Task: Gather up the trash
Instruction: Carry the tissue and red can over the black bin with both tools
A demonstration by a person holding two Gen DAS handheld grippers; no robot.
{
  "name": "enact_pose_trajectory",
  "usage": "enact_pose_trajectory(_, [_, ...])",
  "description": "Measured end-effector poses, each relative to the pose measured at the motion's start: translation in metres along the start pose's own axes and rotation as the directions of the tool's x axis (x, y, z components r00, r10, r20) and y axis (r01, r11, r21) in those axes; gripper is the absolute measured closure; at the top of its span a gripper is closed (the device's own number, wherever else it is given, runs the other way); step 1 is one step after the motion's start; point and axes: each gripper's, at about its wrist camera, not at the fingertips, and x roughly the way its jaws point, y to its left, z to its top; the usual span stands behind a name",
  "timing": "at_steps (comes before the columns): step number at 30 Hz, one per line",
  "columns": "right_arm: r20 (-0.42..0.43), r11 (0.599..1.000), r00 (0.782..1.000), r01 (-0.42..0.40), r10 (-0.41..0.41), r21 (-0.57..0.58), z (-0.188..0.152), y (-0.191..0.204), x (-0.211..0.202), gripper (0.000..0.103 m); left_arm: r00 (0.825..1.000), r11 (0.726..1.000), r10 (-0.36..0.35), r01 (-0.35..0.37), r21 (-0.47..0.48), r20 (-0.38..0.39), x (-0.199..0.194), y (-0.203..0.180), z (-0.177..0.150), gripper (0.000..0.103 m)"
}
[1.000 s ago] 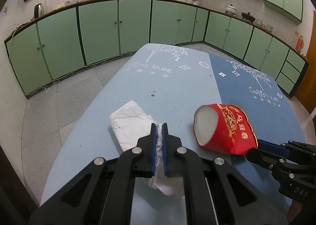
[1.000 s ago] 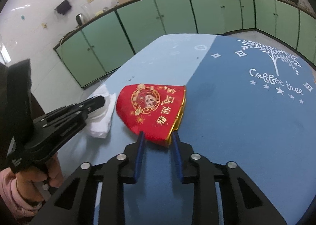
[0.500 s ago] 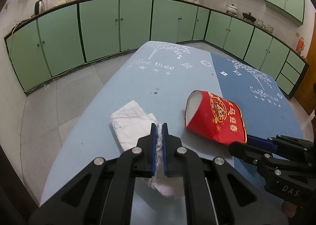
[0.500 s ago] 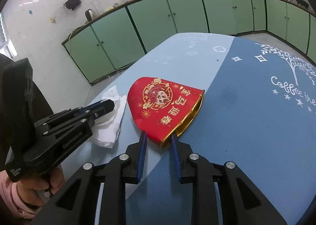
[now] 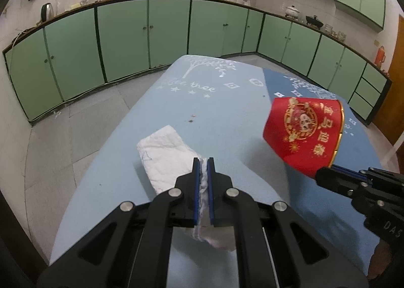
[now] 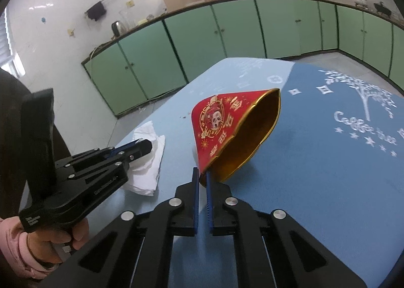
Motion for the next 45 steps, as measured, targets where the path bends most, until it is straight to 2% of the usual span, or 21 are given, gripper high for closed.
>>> enact_pose_trajectory(5, [0.026, 0.998, 0.999, 0.043, -0.045, 0.049, -0.009, -0.013, -0.028, 0.098, 0.999, 0.998, -0.053, 0.053, 0.035, 0.012, -0.008, -0.025, 0.0, 0.098])
enact_pose_trajectory(10, [0.044, 0.989, 0.992, 0.111, -0.116, 0.097, -0.025, -0.031, -0.061, 0.098, 0.99, 0.988, -0.138, 0.135, 0.079, 0.033, -0.021, -0.064, -0.002, 0.098])
enact_pose_trajectory(18, [0.09, 0.957, 0.969, 0.209, -0.23, 0.201, -0.055, -0.07, -0.125, 0.098, 0.954, 0.946, -0.293, 0.279, 0.166, 0.063, -0.05, -0.135, -0.013, 0.099])
enact_pose_trajectory(22, [0.116, 0.935, 0.951, 0.249, -0.285, 0.254, -0.07, -0.088, -0.157, 0.098, 0.923, 0.908, -0.377, 0.353, 0.226, 0.074, -0.066, -0.173, -0.021, 0.099])
enact_pose_trajectory(31, [0.147, 0.87, 0.902, 0.332, -0.406, 0.366, -0.109, -0.13, -0.22, 0.098, 0.867, 0.825, -0.498, 0.461, 0.328, 0.035, -0.081, -0.244, -0.031, 0.099])
enact_pose_trajectory(34, [0.139, 0.838, 0.882, 0.363, -0.45, 0.408, -0.125, -0.145, -0.239, 0.098, 0.835, 0.782, -0.55, 0.512, 0.354, 0.006, -0.085, -0.274, -0.034, 0.099])
enact_pose_trajectory(37, [0.123, 0.801, 0.862, 0.392, -0.492, 0.453, -0.145, -0.159, -0.257, 0.098, 0.79, 0.724, -0.612, 0.578, 0.376, -0.035, -0.091, -0.31, -0.041, 0.099])
enact_pose_trajectory(40, [0.103, 0.759, 0.841, 0.417, -0.531, 0.5, -0.166, -0.173, -0.274, 0.098, 0.751, 0.67, -0.656, 0.624, 0.402, -0.073, -0.094, -0.342, -0.05, 0.099])
enact_pose_trajectory(45, [0.057, 0.685, 0.815, 0.445, -0.577, 0.577, -0.203, -0.2, -0.289, 0.098, 0.708, 0.598, -0.691, 0.672, 0.437, -0.143, -0.089, -0.39, -0.069, 0.099])
